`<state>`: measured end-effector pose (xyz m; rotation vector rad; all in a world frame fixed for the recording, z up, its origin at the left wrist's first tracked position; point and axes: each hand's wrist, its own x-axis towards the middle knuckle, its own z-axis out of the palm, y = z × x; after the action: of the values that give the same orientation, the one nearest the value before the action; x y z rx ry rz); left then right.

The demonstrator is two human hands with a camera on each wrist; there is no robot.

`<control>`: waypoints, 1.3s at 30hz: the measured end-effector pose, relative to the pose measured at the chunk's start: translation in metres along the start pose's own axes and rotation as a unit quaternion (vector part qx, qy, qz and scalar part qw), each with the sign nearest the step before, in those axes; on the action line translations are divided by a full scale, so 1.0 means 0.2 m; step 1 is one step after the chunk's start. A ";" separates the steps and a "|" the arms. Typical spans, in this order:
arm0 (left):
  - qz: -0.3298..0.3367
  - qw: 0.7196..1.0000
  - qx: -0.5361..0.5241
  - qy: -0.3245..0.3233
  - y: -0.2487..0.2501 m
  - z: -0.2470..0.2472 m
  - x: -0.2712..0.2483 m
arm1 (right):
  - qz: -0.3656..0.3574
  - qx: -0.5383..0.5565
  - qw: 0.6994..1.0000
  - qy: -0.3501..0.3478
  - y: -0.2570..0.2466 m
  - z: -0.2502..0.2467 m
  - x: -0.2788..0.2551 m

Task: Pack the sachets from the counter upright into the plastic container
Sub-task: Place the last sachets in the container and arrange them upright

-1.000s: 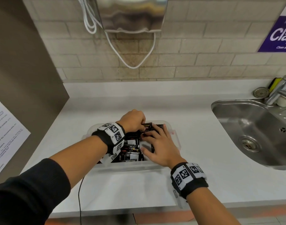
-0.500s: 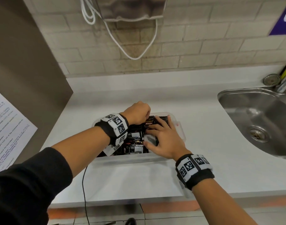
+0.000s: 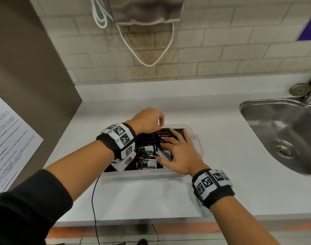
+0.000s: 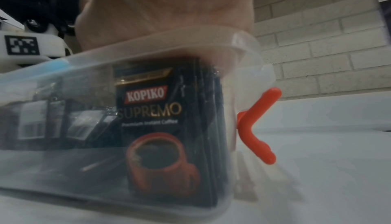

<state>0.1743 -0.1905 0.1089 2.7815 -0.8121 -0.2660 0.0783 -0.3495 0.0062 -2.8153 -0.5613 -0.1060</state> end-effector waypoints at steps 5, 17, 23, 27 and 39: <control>0.021 0.998 -0.033 -0.054 -0.10 -0.06 -0.13 | 0.000 0.026 0.999 0.033 -0.01 0.00 0.00; 0.004 0.998 0.007 -0.058 -0.24 0.12 -0.31 | -0.015 -0.072 0.995 0.074 -0.09 -0.04 0.04; 0.009 0.999 0.006 -0.049 -0.24 0.15 -0.31 | 0.057 -0.034 0.996 0.053 -0.23 0.01 0.10; 0.008 0.998 -0.007 -0.061 -0.24 0.15 -0.32 | 0.113 0.009 0.992 0.047 -0.27 0.04 0.10; 0.010 0.996 0.046 -0.071 -0.23 0.10 -0.30 | 0.139 0.094 0.973 0.157 -0.30 0.07 0.06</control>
<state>0.1431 -0.1233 0.0840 2.8637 -0.9054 -0.4374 0.0660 -0.2887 0.0079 -2.5875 -0.0971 -0.4112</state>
